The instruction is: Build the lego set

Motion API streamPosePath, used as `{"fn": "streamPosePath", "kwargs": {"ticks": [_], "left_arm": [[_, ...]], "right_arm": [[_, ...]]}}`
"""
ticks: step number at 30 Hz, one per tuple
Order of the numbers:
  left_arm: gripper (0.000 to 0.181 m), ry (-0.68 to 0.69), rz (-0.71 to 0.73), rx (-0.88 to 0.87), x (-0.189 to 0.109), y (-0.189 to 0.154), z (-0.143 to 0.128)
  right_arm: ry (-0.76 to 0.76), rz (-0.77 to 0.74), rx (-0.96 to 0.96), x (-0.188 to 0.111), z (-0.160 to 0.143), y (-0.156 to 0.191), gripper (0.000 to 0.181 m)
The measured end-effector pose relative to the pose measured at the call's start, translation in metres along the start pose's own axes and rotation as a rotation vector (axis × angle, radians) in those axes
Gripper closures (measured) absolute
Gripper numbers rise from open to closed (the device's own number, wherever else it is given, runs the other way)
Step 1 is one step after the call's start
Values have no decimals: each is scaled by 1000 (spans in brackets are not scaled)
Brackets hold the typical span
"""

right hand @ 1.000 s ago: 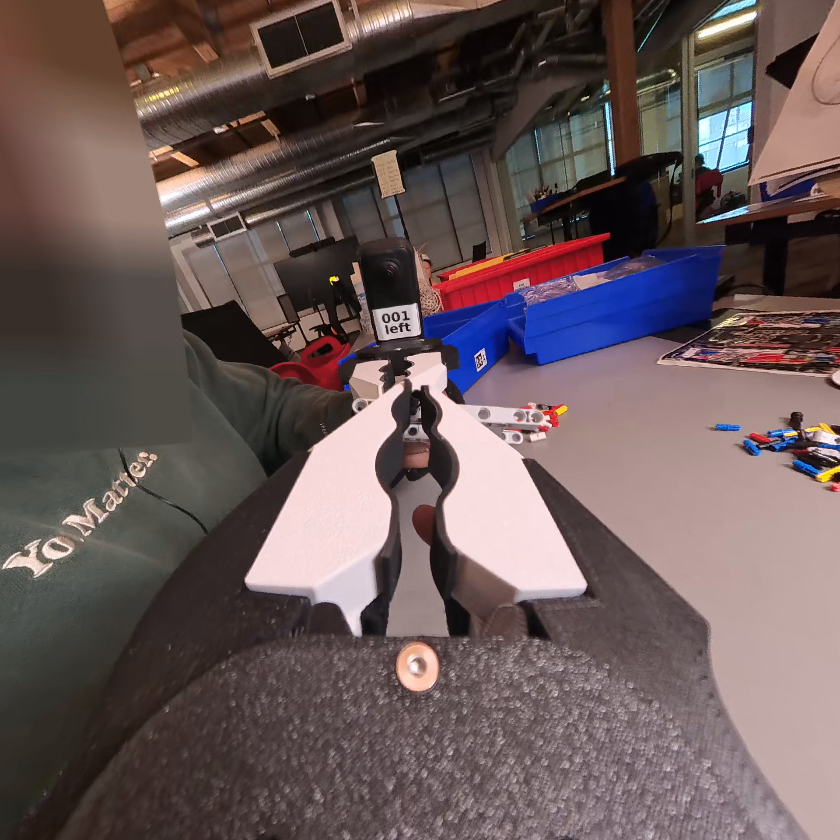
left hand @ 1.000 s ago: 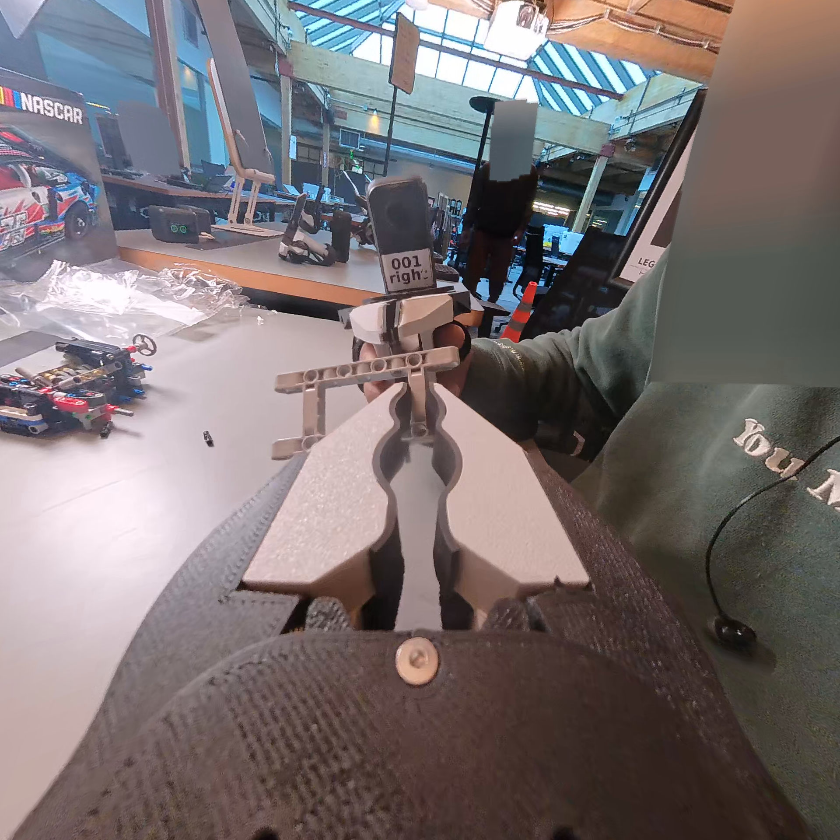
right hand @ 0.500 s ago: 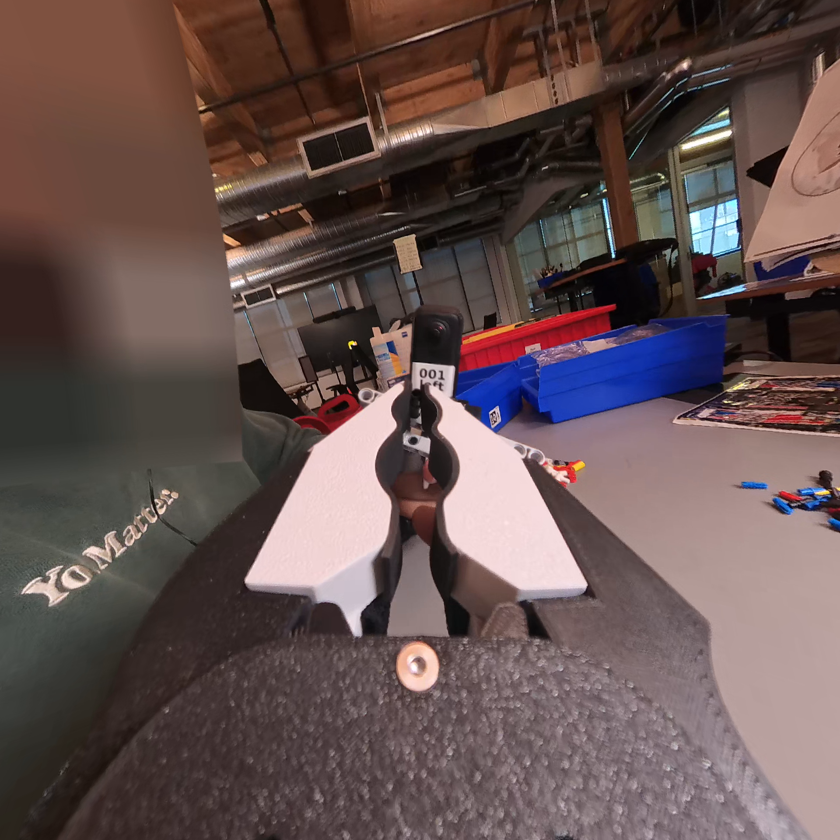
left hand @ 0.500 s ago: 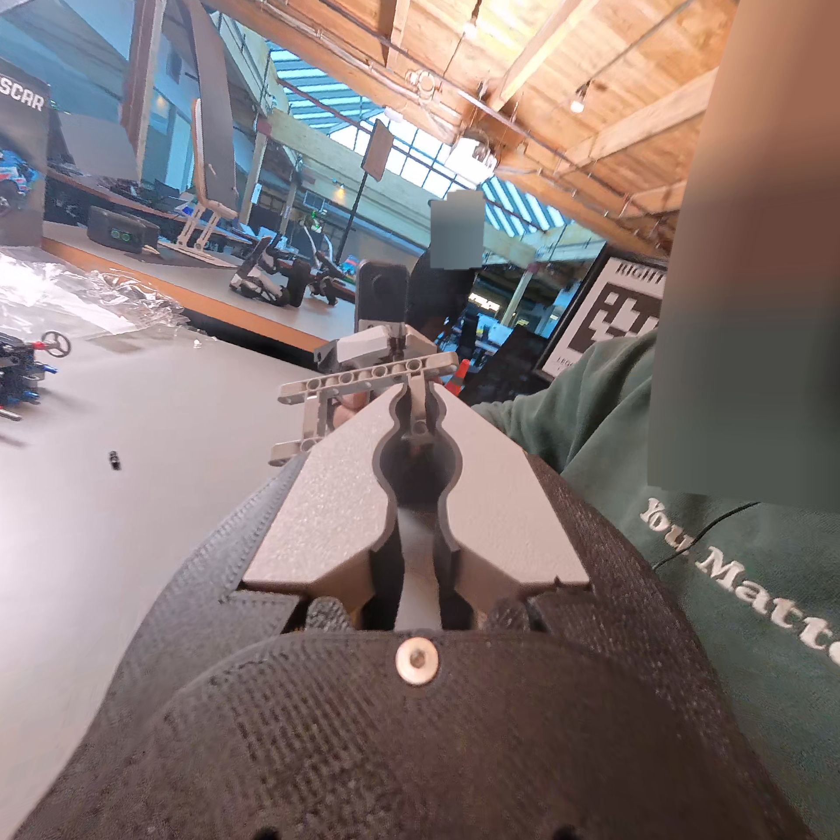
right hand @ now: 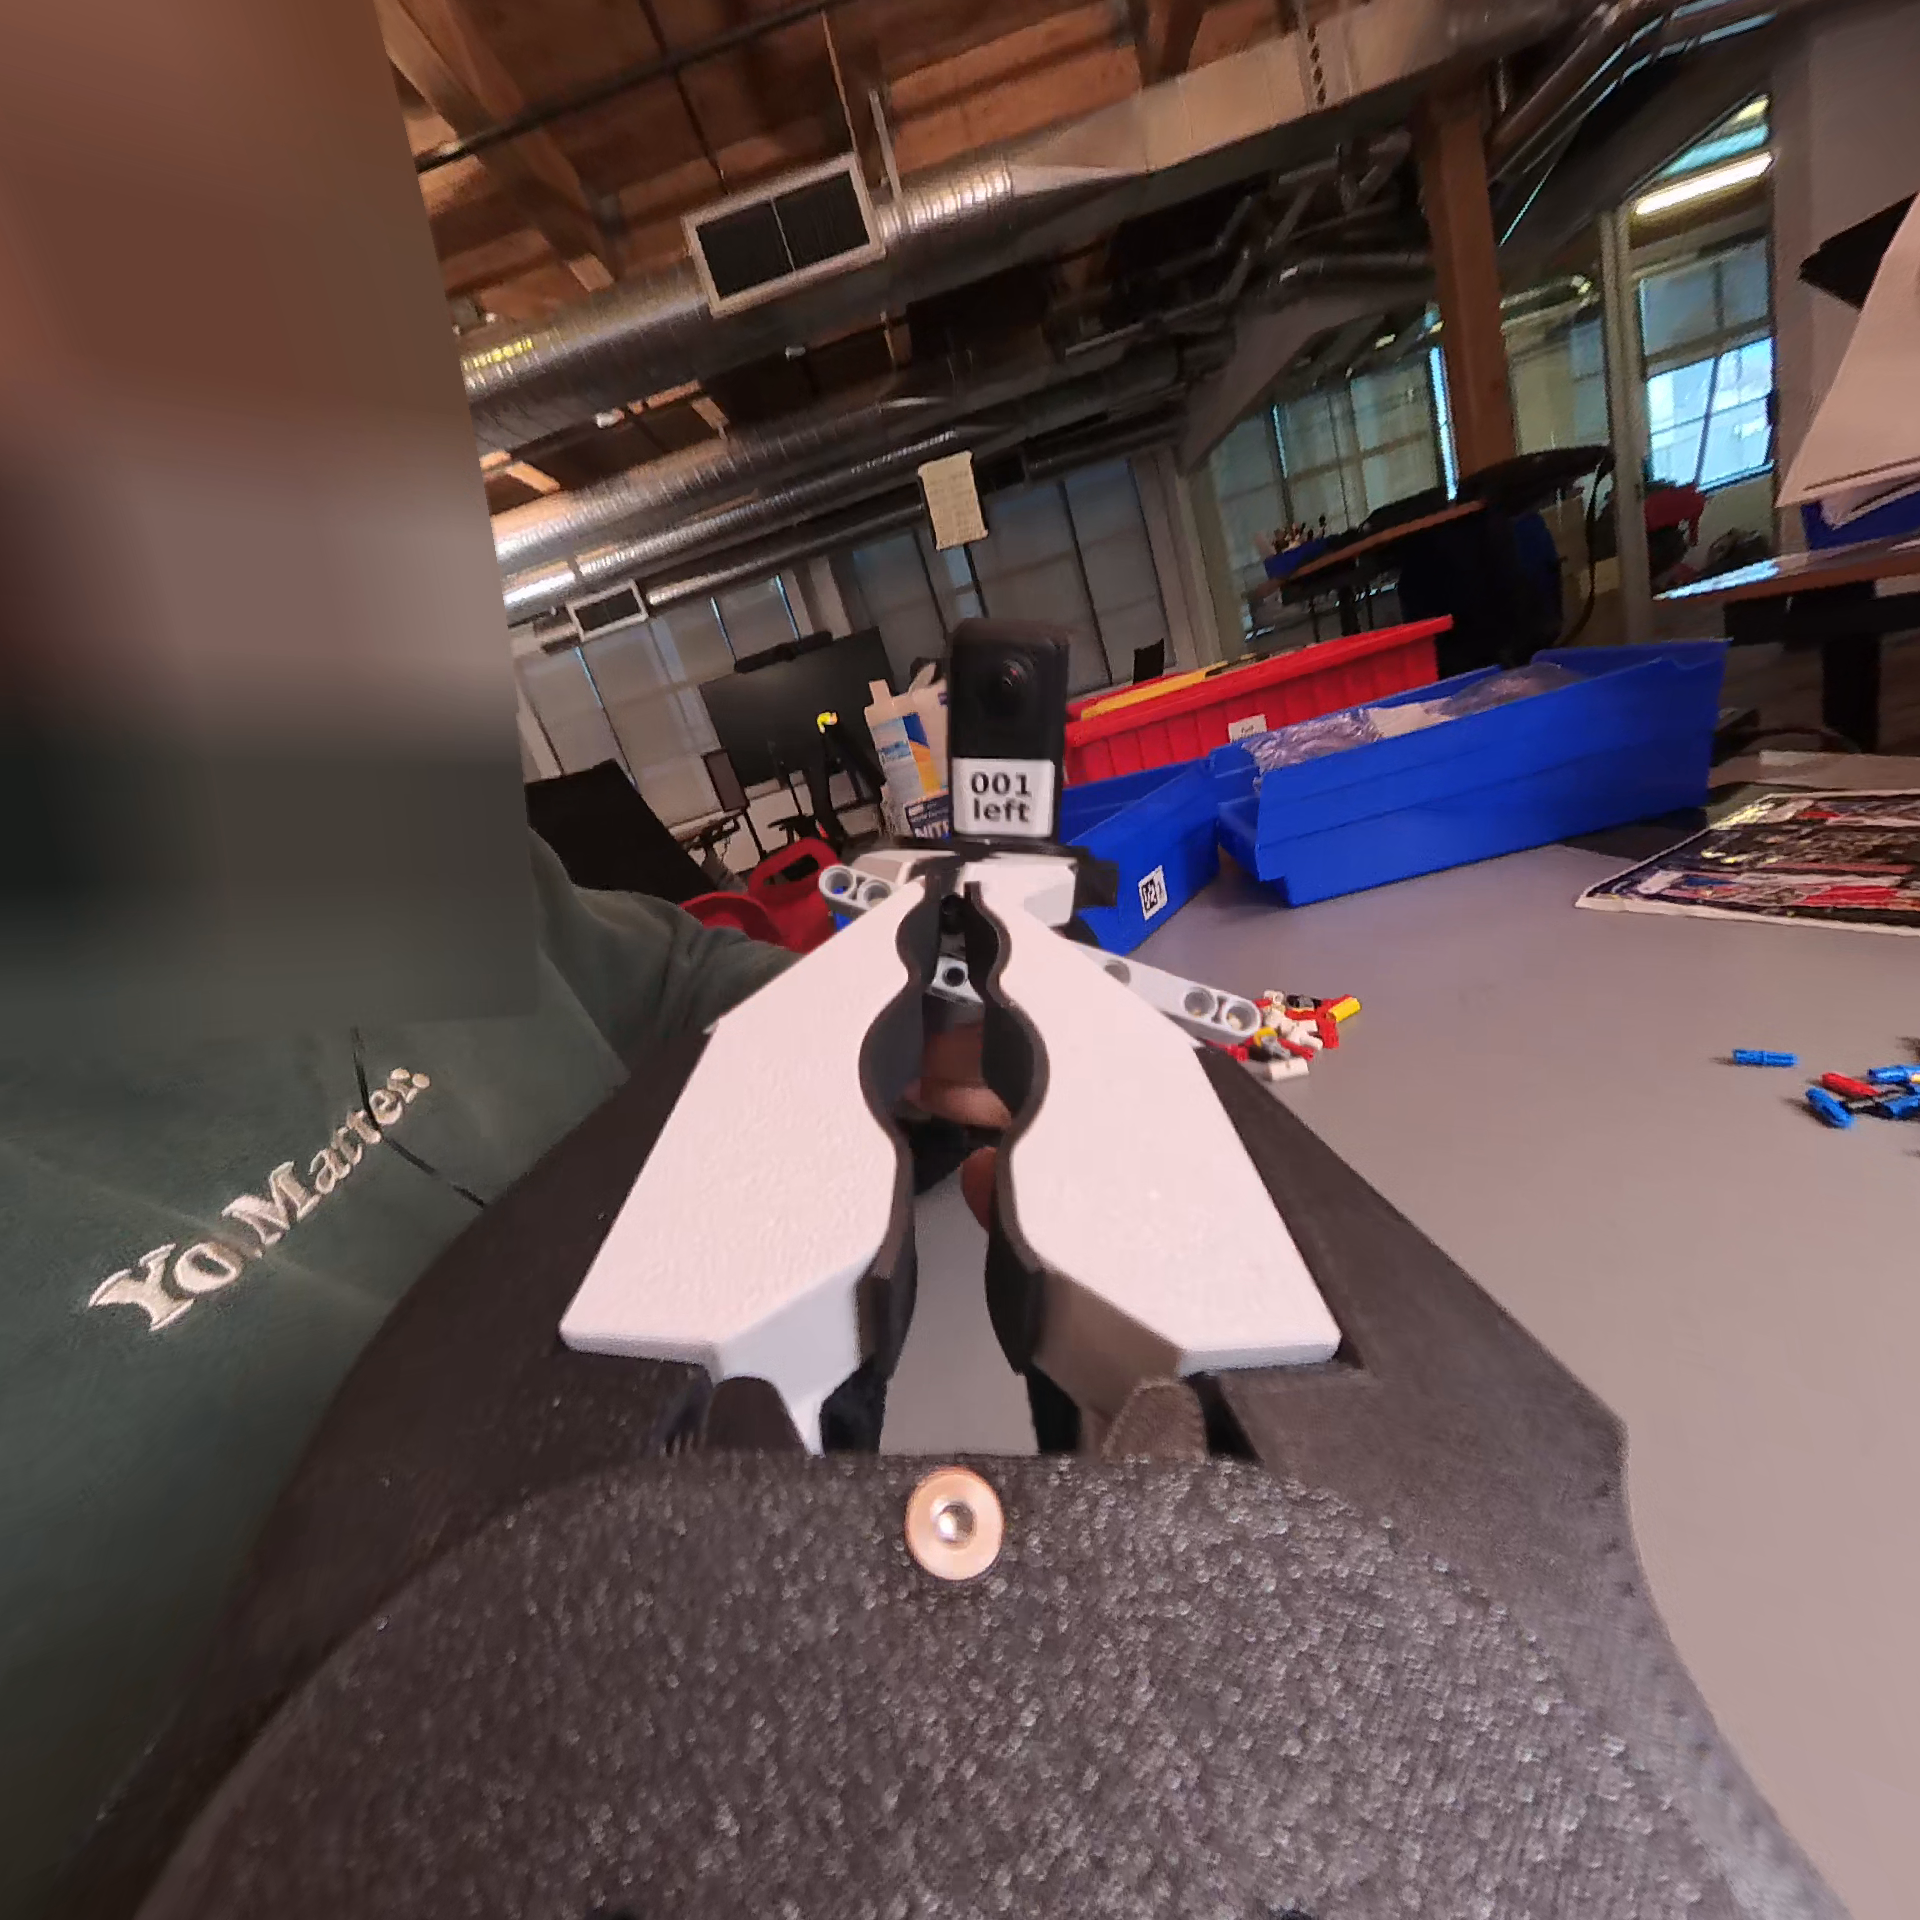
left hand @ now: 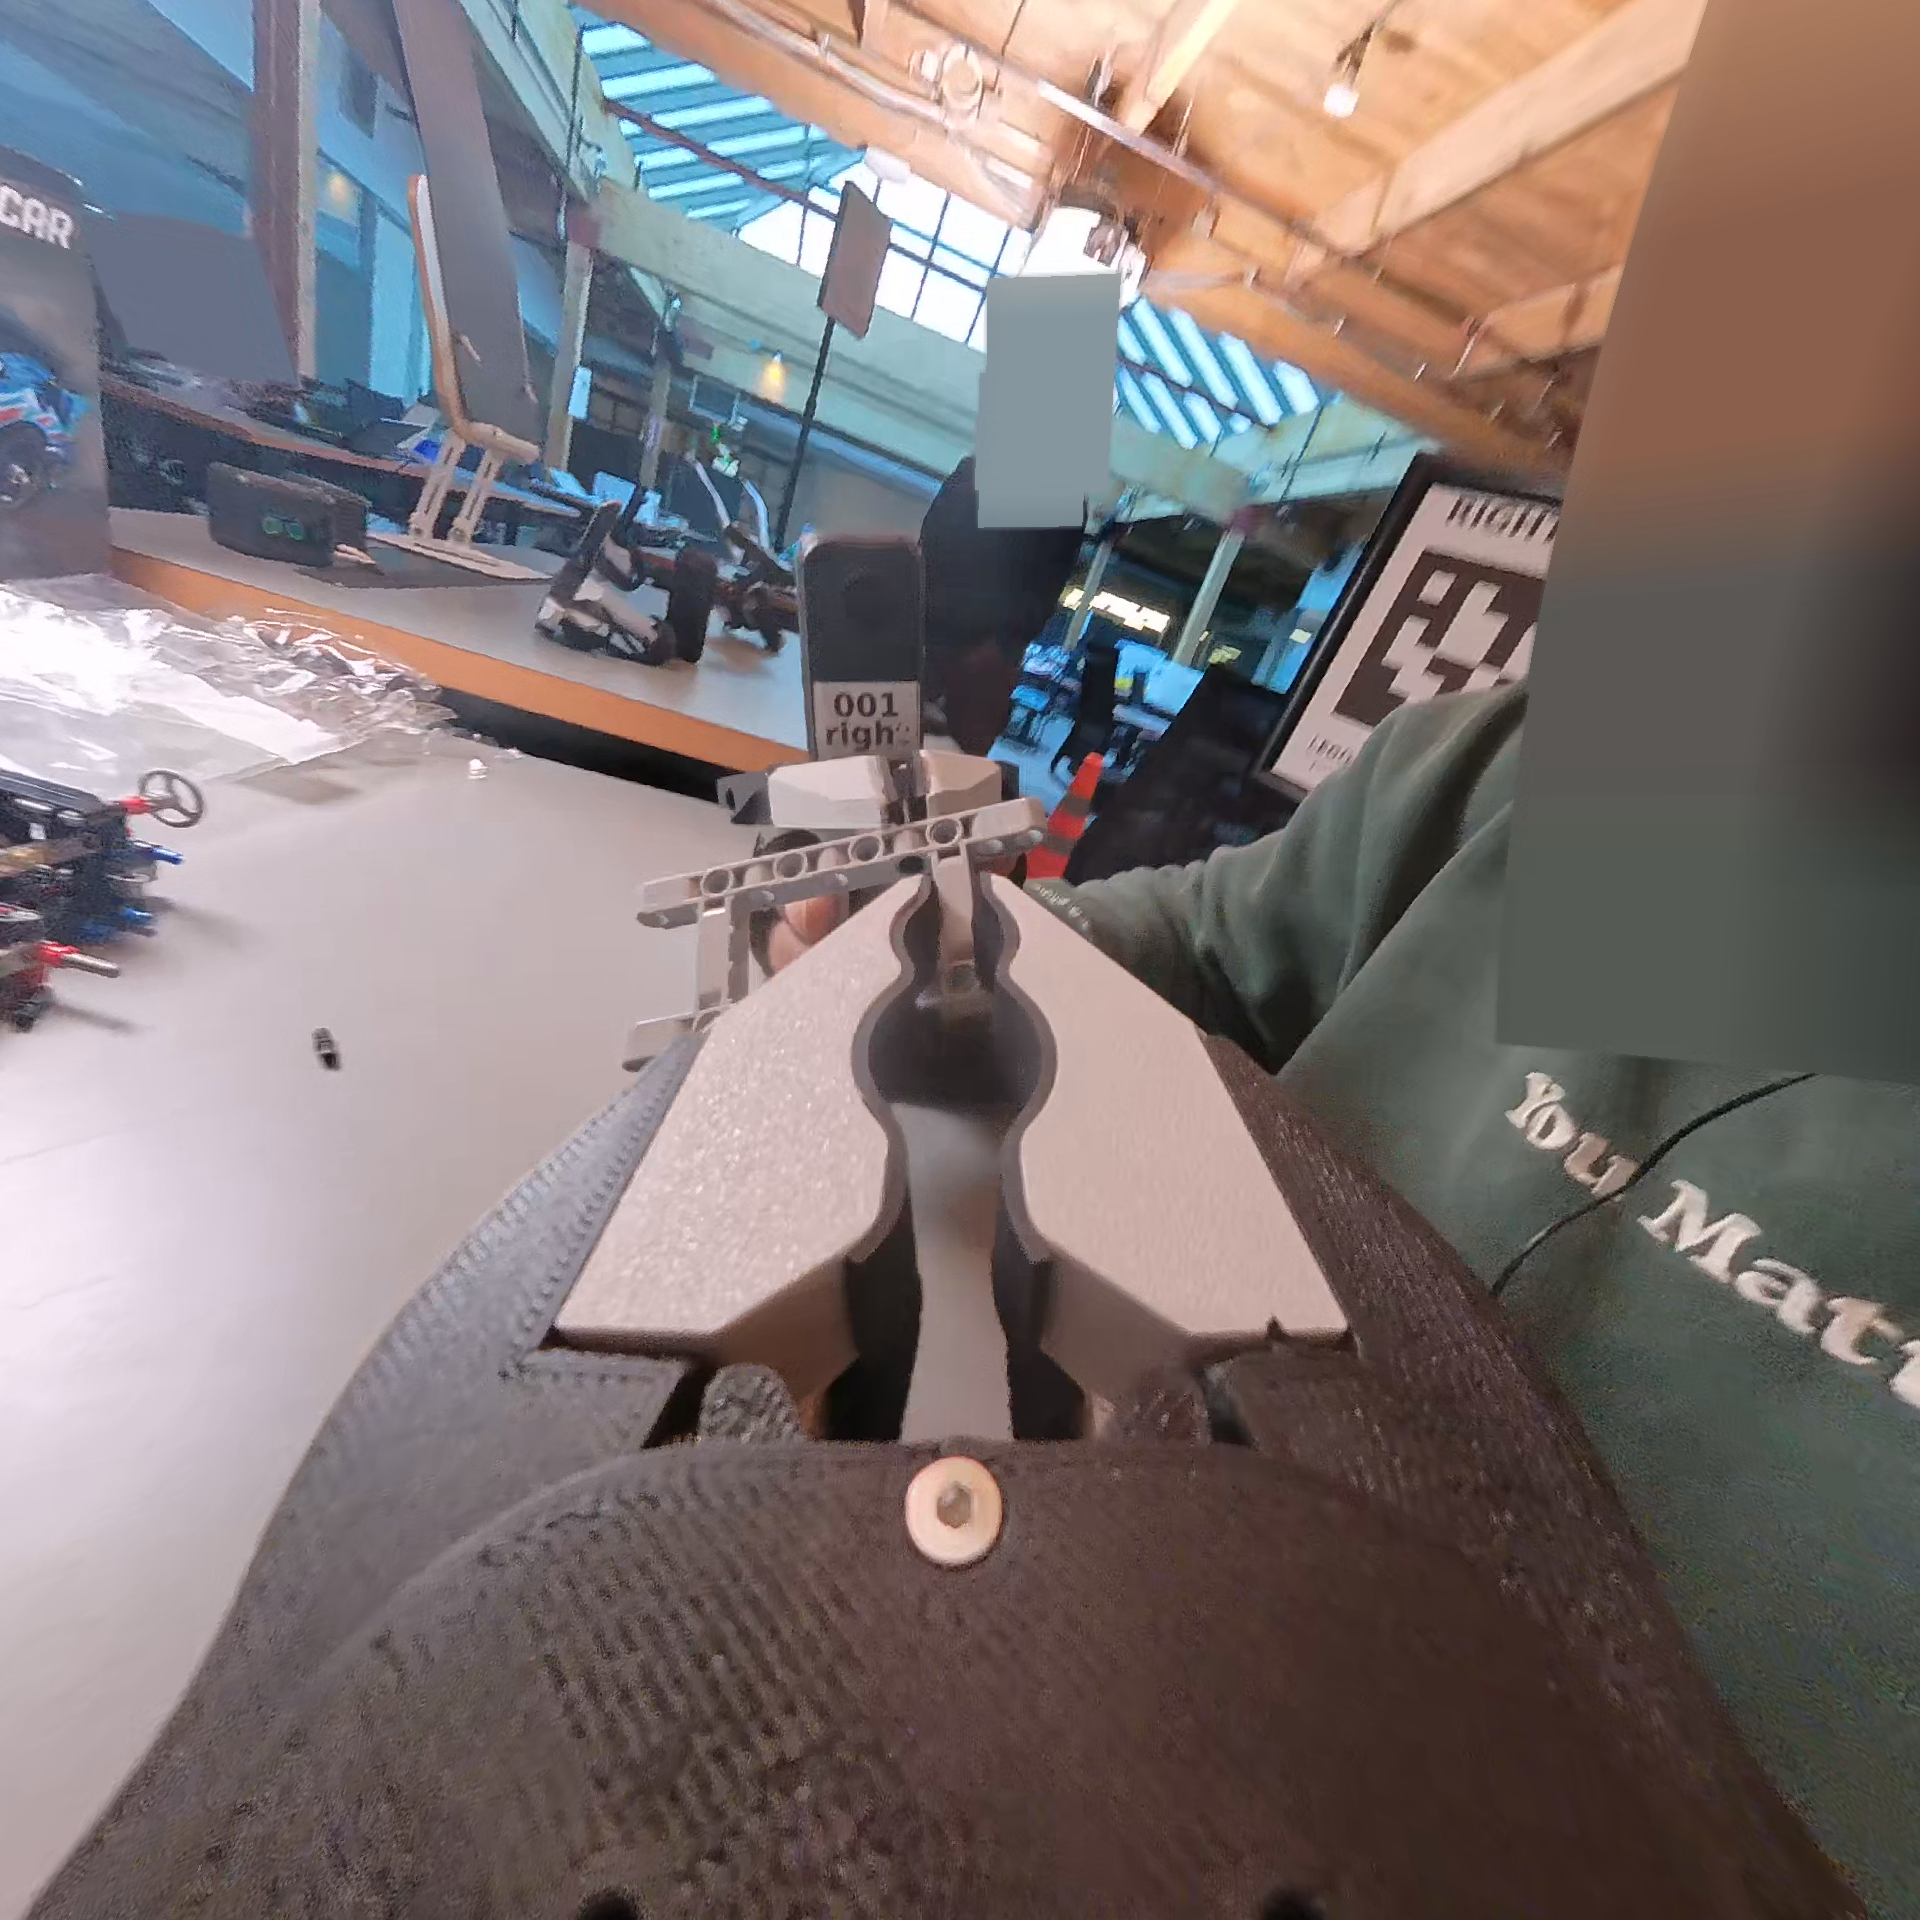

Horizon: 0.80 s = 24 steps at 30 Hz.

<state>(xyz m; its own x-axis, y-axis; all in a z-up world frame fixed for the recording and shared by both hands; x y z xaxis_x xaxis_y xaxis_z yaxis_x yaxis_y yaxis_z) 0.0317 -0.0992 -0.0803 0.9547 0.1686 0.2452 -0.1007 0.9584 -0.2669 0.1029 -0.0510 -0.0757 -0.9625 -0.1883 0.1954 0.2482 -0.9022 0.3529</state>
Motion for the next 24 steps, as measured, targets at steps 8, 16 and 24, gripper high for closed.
{"fn": "streamPosePath", "kwargs": {"ticks": [8, 16, 24], "left_arm": [[177, 161, 81, 129, -4, -1, -5], [177, 245, 93, 139, -2, -1, -14], [177, 306, 129, 109, -6, 9, -25]], "right_arm": [[71, -30, -116, -10, -2, -8, 173], [117, -21, -150, -5, -11, -3, 176], [247, -63, -271, -8, -20, -15, 175]]}}
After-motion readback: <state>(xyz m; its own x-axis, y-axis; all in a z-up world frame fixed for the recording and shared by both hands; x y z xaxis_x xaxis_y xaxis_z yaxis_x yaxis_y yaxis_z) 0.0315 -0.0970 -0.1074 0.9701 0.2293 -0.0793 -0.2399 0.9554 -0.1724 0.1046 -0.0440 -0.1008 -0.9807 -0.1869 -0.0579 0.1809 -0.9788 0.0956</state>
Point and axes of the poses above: each gripper's, where its closed fingertips meet, x out along the fingers, z out of its top, y = z × x across the jaws, the point moved 4 cm from there along -x, back along the fingers, and after that the axes turned 14 degrees about -z, right-handed, at the moved point
